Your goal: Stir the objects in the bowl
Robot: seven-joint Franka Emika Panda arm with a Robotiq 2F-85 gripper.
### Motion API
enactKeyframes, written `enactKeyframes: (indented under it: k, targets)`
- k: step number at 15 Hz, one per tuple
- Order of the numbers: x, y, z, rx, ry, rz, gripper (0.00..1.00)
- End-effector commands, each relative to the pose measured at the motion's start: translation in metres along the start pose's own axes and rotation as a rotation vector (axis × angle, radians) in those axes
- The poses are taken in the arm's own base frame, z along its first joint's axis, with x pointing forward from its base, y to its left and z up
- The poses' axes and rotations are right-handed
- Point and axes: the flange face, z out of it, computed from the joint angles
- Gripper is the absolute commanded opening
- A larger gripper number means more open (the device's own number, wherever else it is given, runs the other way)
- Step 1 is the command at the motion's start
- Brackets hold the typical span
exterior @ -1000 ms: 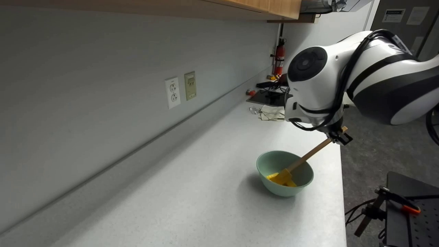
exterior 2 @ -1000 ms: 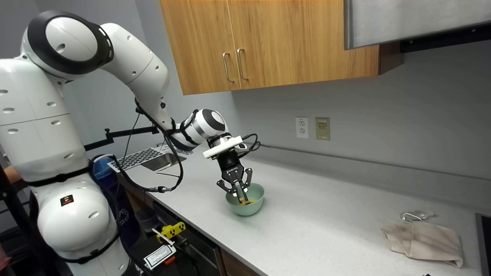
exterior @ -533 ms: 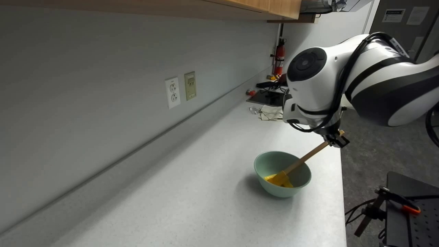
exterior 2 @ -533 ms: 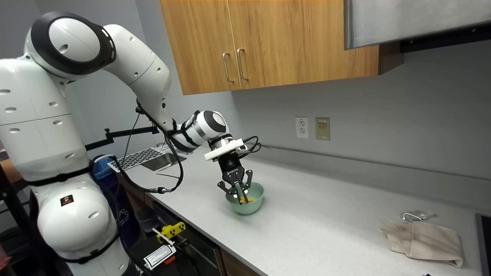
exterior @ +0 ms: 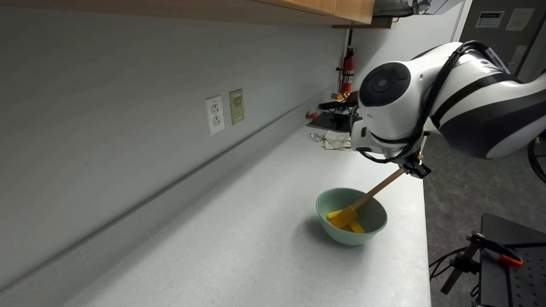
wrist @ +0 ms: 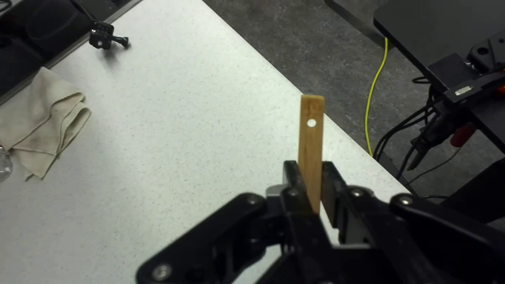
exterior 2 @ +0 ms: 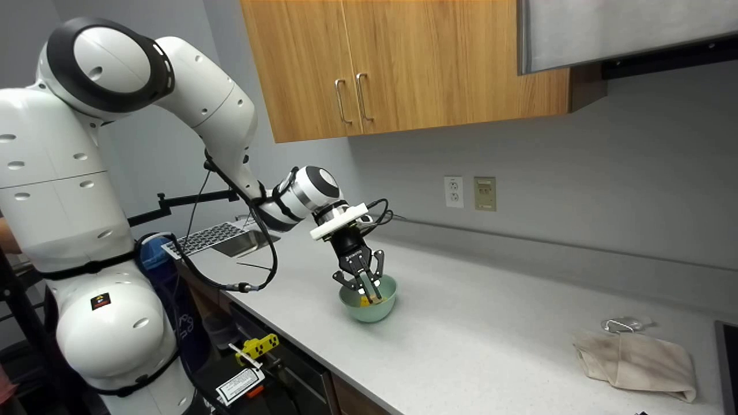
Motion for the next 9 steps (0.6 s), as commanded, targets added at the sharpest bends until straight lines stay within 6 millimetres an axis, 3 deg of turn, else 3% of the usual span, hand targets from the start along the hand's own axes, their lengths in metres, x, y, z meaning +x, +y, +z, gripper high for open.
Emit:
enactKeyframes:
  k: [1,9]
  targets:
    - [-0.0012,0.0037,-0.0027,-0.048,-0.022,0.025,0.04]
    - [-0.0056,0.0046,-0.0046,-0.077,-0.115,0.019,0.04]
